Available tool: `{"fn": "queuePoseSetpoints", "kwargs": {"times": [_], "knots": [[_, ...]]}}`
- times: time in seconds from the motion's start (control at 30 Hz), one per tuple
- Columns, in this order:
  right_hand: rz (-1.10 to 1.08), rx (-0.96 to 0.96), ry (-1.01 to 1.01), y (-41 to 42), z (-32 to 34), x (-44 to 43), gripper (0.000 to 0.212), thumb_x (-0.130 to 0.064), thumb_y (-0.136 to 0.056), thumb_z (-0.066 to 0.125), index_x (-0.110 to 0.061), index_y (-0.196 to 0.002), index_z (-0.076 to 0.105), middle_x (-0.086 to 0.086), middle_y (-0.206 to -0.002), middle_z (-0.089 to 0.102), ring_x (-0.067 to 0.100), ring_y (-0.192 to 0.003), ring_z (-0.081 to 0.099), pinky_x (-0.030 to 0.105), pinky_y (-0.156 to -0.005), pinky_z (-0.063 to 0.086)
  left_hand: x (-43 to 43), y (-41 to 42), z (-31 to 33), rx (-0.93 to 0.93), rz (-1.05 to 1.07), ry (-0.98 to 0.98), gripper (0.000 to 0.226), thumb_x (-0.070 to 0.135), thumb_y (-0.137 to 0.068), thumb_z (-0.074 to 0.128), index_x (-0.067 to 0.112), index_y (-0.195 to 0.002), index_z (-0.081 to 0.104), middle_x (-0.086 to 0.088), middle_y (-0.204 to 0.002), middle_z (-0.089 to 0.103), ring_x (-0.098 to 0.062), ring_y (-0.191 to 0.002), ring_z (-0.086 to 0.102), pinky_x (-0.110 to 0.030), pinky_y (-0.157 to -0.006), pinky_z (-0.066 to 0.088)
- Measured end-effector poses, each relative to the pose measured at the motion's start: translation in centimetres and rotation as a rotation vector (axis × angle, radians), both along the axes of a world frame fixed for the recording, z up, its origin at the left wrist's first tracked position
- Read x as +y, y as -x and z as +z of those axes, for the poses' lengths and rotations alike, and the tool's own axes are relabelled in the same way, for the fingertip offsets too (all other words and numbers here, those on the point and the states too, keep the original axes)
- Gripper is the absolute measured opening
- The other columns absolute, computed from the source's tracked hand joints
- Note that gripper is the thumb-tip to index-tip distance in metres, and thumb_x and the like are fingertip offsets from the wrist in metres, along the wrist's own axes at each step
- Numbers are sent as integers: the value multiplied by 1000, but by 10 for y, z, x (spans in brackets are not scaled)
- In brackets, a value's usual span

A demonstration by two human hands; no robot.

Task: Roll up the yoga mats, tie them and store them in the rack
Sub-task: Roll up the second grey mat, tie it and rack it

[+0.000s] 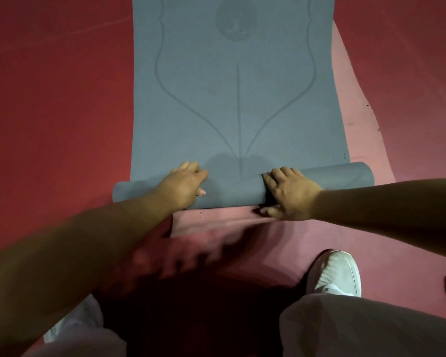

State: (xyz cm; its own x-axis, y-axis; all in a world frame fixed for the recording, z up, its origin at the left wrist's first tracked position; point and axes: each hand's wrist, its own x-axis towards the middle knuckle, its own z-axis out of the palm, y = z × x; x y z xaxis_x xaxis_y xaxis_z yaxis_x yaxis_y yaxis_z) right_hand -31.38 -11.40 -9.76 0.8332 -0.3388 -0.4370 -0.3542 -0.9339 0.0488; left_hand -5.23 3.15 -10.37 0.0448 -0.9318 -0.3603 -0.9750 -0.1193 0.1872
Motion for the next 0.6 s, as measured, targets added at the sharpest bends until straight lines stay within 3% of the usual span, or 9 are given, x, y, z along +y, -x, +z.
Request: {"fn": "queuePoseSetpoints", "kwargs": {"times": [0.07, 0.13, 0.23, 0.3, 0.37, 0.47, 0.53, 0.6], "knots": [[-7, 110, -33, -7, 1, -4, 91, -74, -87, 35, -3, -144, 40, 15, -130, 52, 34, -114, 54, 41, -99, 43, 7, 4, -2, -121, -55, 120, 25, 28, -85, 72, 7, -92, 60, -14, -97, 53, -33, -89, 52, -40, -71, 42], [-60, 90, -119, -19, 5, -17, 75, -64, -91, 49, -7, -139, 42, 15, -131, 54, 34, -116, 55, 39, -97, 44, 14, 2, -3, -163, -98, 188, 31, 34, -85, 64, 5, -97, 62, -15, -94, 55, -32, -83, 53, -41, -69, 46], [-263, 66, -341, -31, 15, -40, 57, -53, -93, 58, -7, -122, 41, 19, -122, 58, 37, -111, 58, 38, -83, 43, 17, -4, -2, -196, -160, 55, 77, 55, -75, 58, 2, -131, 51, -16, -114, 55, -33, -98, 55, -43, -85, 51], [-341, 72, -424, -35, 17, -46, 48, -48, -94, 59, -9, -112, 37, 20, -115, 58, 34, -101, 57, 35, -75, 39, 12, -7, -1, -204, -167, -46, 84, 50, -73, 71, 6, -138, 41, -12, -129, 51, -30, -113, 52, -42, -97, 44], [-363, 79, -450, -38, 17, -44, 44, -46, -94, 60, -12, -113, 40, 17, -117, 56, 32, -104, 55, 36, -79, 40, 7, -9, 0, -226, -140, -79, 80, 46, -76, 72, 15, -141, 37, -7, -137, 45, -27, -123, 46, -41, -99, 40], [-274, 49, -180, -36, 14, -37, 52, -53, -96, 49, -19, -136, 48, 16, -123, 47, 34, -118, 45, 40, -100, 38, 0, -13, 4, -285, -81, -76, 75, 52, -79, 69, 29, -144, 39, -10, -133, 41, -29, -121, 40, -41, -94, 39], [-168, 58, 45, -37, 18, -29, 51, -52, -100, 39, -18, -136, 50, 15, -123, 47, 34, -113, 47, 40, -96, 38, -3, -19, 8, -274, -44, -142, 78, 55, -85, 63, 30, -151, 30, -11, -132, 43, -29, -120, 43, -39, -96, 38], [-110, 57, 92, -40, 24, -22, 44, -35, -103, 25, -8, -130, 47, 17, -123, 51, 34, -109, 53, 39, -89, 43, -6, -22, 10, -273, -86, -164, 75, 50, -92, 57, 20, -153, 25, -12, -130, 50, -30, -118, 50, -39, -97, 41]]}}
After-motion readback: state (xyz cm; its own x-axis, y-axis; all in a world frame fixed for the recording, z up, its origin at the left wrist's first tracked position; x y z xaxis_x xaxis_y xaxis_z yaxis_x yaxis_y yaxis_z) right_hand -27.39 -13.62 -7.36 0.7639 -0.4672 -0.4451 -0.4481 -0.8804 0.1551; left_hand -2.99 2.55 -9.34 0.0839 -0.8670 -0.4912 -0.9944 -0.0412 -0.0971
